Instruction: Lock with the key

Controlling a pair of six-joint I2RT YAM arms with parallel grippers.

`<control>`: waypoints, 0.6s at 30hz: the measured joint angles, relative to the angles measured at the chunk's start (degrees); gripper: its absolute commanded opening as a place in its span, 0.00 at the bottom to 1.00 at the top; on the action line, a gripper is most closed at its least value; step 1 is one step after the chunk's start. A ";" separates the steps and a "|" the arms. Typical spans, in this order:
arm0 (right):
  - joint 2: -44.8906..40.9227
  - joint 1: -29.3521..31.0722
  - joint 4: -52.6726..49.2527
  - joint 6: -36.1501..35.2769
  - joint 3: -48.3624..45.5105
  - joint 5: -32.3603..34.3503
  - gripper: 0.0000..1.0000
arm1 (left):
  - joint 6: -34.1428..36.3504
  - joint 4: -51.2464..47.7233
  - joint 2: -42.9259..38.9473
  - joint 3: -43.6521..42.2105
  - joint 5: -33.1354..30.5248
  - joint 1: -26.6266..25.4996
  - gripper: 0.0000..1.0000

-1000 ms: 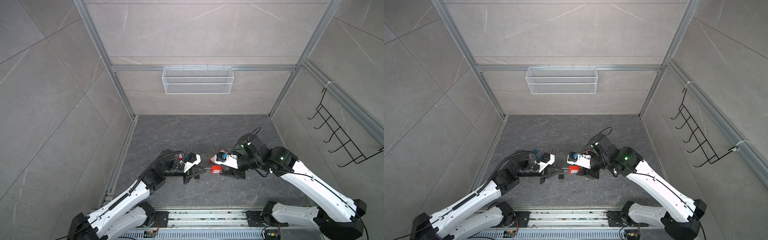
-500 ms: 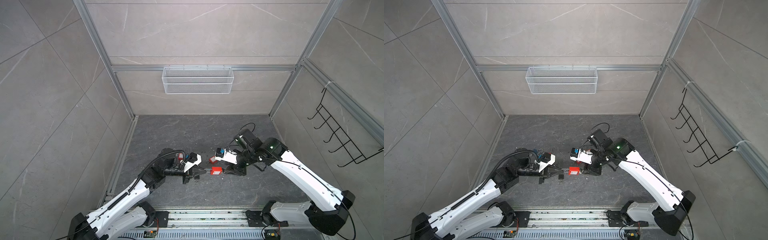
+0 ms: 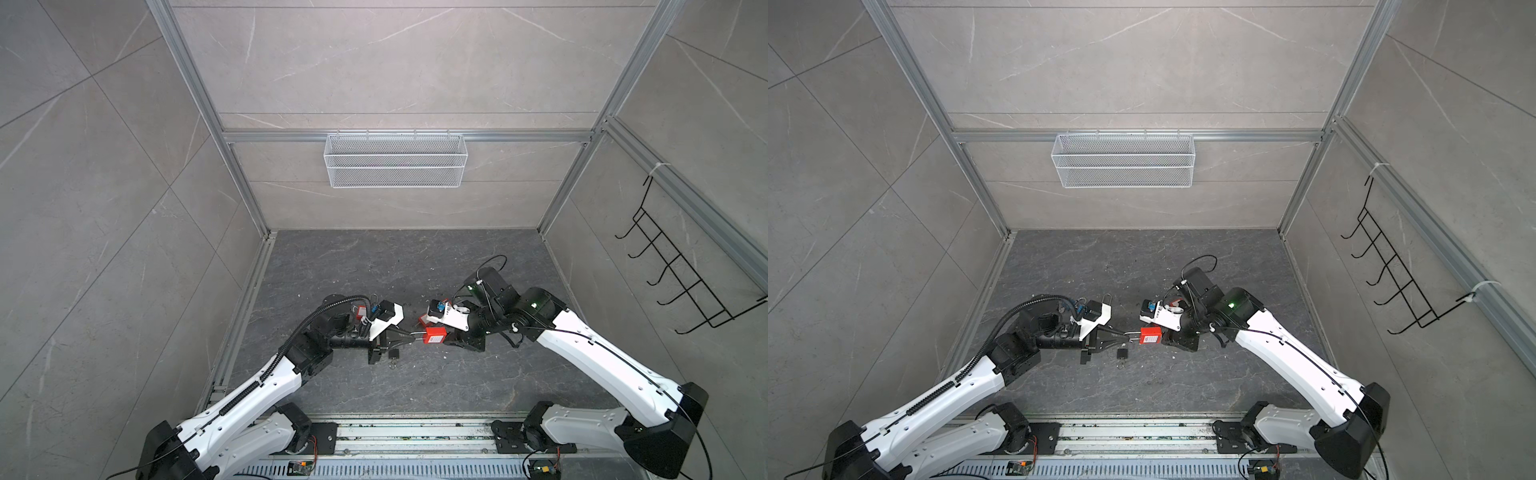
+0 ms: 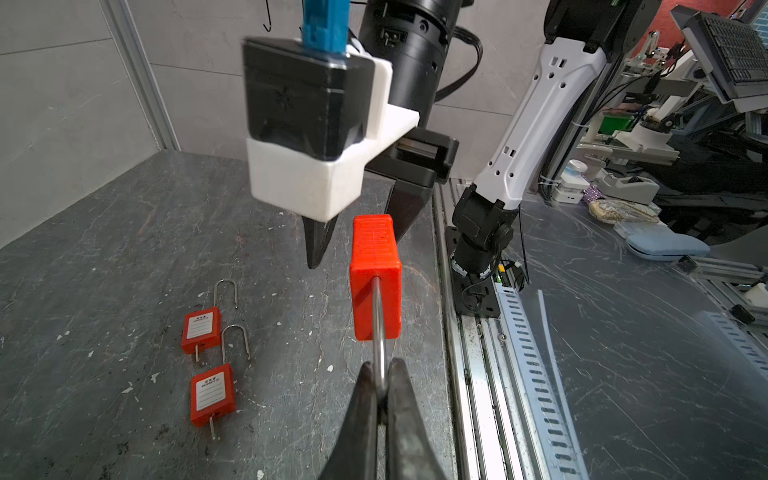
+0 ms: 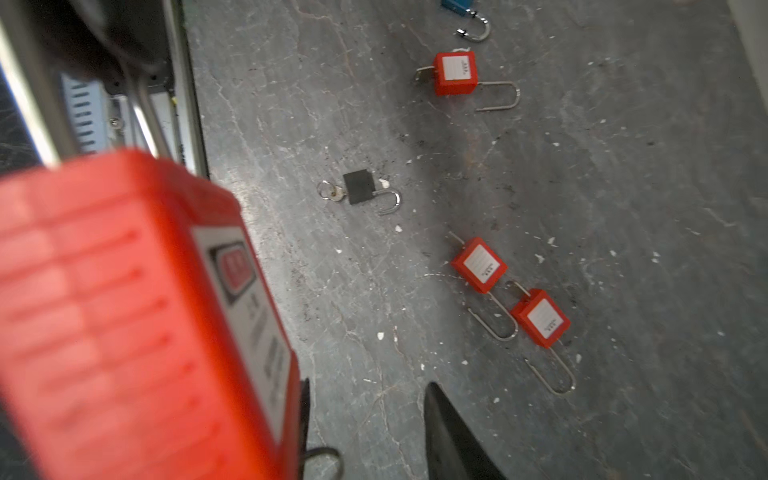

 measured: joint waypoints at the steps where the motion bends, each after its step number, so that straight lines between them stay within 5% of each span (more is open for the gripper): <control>1: -0.79 0.09 0.85 -0.20 -0.48 0.50 0.47 | -0.15 0.28 0.07 0.00 -0.04 0.00 0.00; 18: -9.22 0.59 -6.14 -9.20 -0.59 -5.42 0.43 | 0.48 -0.44 0.24 0.04 0.09 -0.39 0.00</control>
